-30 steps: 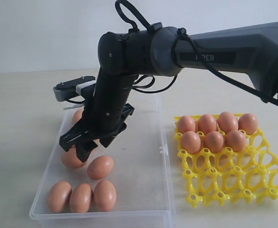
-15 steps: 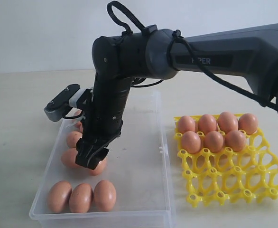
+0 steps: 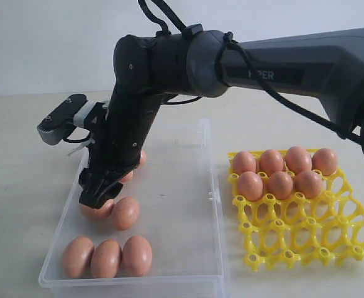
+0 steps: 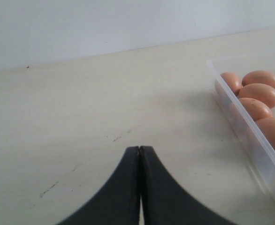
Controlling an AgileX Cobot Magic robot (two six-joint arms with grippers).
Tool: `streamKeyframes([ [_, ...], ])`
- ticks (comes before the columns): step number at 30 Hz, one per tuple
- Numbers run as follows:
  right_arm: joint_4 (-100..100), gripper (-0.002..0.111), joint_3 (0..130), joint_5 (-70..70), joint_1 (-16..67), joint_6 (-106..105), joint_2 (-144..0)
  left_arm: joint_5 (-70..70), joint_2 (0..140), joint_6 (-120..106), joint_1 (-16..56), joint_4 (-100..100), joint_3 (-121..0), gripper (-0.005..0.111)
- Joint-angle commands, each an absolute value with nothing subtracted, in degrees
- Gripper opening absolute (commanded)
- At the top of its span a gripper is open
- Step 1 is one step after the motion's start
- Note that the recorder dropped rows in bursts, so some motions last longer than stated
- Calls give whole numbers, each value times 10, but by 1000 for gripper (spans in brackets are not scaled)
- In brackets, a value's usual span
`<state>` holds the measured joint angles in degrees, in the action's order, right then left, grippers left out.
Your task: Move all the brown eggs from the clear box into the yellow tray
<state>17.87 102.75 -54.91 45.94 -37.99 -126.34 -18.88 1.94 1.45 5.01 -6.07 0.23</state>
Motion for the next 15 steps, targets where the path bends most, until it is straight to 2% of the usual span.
streamKeyframes([
  [1,190,59,1043,-538,463,-457,-1261,-181,20,17,52,-60,0,0],
  [15,223,59,1043,-496,470,-524,-1311,-181,20,17,52,-60,0,0],
])
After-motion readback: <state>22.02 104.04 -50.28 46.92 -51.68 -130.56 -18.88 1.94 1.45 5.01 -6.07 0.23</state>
